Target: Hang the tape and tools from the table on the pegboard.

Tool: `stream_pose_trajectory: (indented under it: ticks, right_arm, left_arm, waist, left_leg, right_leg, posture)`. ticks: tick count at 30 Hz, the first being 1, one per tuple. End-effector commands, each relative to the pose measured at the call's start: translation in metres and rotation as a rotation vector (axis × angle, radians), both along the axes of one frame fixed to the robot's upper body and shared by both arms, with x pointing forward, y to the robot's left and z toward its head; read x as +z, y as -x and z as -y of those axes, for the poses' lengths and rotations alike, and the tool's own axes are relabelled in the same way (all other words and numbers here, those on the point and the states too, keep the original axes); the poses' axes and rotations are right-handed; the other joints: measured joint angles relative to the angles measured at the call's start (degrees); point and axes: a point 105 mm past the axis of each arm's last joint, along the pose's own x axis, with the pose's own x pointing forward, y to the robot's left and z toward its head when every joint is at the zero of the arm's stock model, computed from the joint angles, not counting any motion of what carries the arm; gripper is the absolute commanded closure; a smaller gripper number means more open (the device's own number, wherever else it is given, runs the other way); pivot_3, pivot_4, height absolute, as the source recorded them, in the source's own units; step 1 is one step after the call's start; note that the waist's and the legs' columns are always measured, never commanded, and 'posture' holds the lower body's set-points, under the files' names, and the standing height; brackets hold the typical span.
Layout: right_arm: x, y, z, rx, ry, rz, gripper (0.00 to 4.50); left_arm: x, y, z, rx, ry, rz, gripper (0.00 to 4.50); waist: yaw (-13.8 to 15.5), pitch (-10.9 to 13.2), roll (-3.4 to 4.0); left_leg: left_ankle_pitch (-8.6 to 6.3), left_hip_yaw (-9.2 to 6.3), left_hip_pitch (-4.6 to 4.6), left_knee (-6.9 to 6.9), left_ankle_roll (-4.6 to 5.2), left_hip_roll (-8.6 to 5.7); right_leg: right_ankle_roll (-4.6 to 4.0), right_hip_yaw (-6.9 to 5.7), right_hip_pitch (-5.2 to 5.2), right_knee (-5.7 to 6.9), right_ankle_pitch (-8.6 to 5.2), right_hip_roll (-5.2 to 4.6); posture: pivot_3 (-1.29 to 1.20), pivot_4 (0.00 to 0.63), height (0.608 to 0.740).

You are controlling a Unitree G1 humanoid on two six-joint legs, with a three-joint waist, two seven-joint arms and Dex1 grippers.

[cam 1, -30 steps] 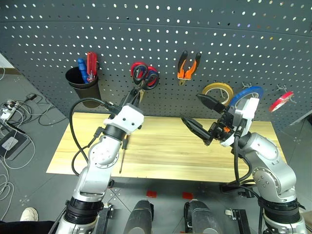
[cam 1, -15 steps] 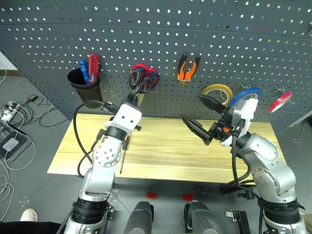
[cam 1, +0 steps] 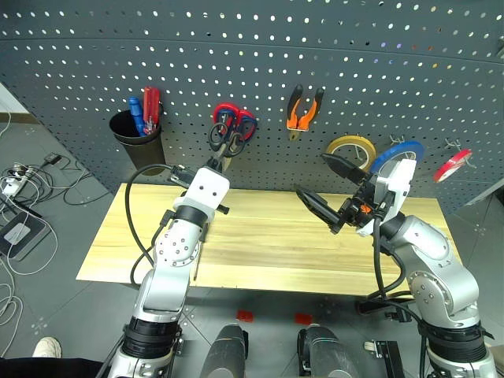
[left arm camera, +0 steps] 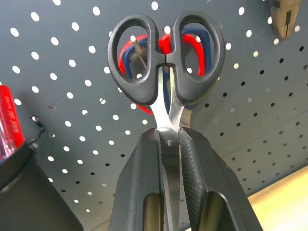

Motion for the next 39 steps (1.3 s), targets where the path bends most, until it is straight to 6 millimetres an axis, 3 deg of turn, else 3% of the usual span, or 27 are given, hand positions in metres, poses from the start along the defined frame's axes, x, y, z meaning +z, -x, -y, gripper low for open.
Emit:
stream_pose_trajectory:
  ticks: [1, 4, 14, 18, 22, 25, 29, 35, 39]
  right_arm:
    - [0.008, 0.006, 0.001, -0.004, 0.0, 0.039, 0.0]
    - [0.006, 0.007, 0.001, -0.003, 0.008, 0.038, 0.0]
    - [0.005, 0.008, 0.001, 0.002, 0.015, 0.027, 0.0]
    - [0.003, 0.009, 0.0, 0.011, 0.027, 0.017, 0.0]
    - [0.0, 0.012, -0.004, 0.045, 0.052, 0.011, 0.0]
    - [-0.014, 0.013, -0.012, 0.08, 0.133, -0.014, 0.0]
    - [-0.029, 0.009, -0.019, 0.095, 0.216, -0.041, 0.0]
    - [-0.034, 0.004, -0.032, 0.13, 0.239, -0.056, 0.0]
    - [-0.03, -0.001, -0.041, 0.146, 0.233, -0.054, 0.0]
  left_arm:
    - [0.009, 0.0, 0.002, -0.003, 0.002, 0.03, 4.28]
    - [0.007, -0.001, 0.001, 0.007, -0.007, 0.015, 4.28]
    - [0.002, -0.003, -0.002, 0.03, -0.001, -0.01, 1.22]
    - [-0.01, -0.001, -0.011, 0.067, 0.021, -0.064, 0.03]
    - [-0.036, 0.001, -0.03, 0.146, 0.088, -0.191, 0.03]
    - [-0.056, 0.006, -0.047, 0.22, 0.151, -0.298, 0.03]
    - [-0.066, 0.009, -0.064, 0.283, 0.189, -0.372, 0.03]
    - [-0.078, 0.005, -0.089, 0.335, 0.201, -0.479, 0.03]
    - [-0.087, -0.005, -0.088, 0.291, 0.259, -0.575, 0.03]
  waist:
    - [-0.03, 0.0, 0.0]
    - [-0.04, 0.0, 0.0]
    - [-0.05, 0.0, 0.0]
    - [-0.09, 0.01, 0.01]
    - [-0.15, 0.06, 0.04]
    - [-0.19, 0.17, 0.09]
    - [-0.11, 1.08, 0.07]
    - [-0.22, 2.95, 0.07]
    - [-0.19, 4.47, 0.08]
  left_leg:
    - [0.0, 0.0, 0.0, 0.01, 0.0, 0.0]
    - [0.0, 0.0, 0.0, 0.01, 0.0, 0.01]
    - [-0.06, 0.0, 0.0, 0.15, 0.11, 0.02]
    - [-0.1, 0.0, 0.0, 0.23, 0.18, 0.03]
    - [-0.17, 0.0, -0.01, 0.37, 0.31, 0.05]
    - [-0.34, -0.03, 0.01, 0.48, 0.6, 0.06]
    - [-0.5, -0.09, 0.42, 0.52, 0.87, 0.05]
    - [-0.54, -0.15, 0.77, 0.5, 0.93, 0.07]
    - [-0.54, -0.16, 0.8, 0.5, 0.94, 0.07]
  right_leg:
    - [0.0, 0.0, 0.0, 0.0, 0.0, 0.0]
    - [0.0, 0.0, 0.0, 0.01, 0.0, 0.01]
    - [0.0, 0.02, 0.03, 0.04, 0.0, 0.02]
    - [0.0, 0.03, 0.06, 0.04, 0.0, 0.03]
    - [0.0, 0.04, 0.1, 0.05, 0.0, 0.06]
    - [-0.01, 0.02, 0.21, 0.04, 0.0, 0.09]
    - [-0.02, -0.03, 0.71, -0.02, -0.01, 0.09]
    - [-0.03, 0.18, 0.9, 0.05, -0.02, 0.09]
    - [-0.03, 0.2, 0.9, 0.06, -0.02, 0.09]
  posture:
    - [0.05, 0.181, 0.74]
    - [0.05, 0.186, 0.74]
    - [0.05, 0.199, 0.74]
    - [0.05, 0.217, 0.74]
    - [0.05, 0.239, 0.74]
    - [0.06, 0.258, 0.74]
    - [0.08, 0.299, 0.74]
    - [0.1, 0.349, 0.74]
    - [0.1, 0.372, 0.74]
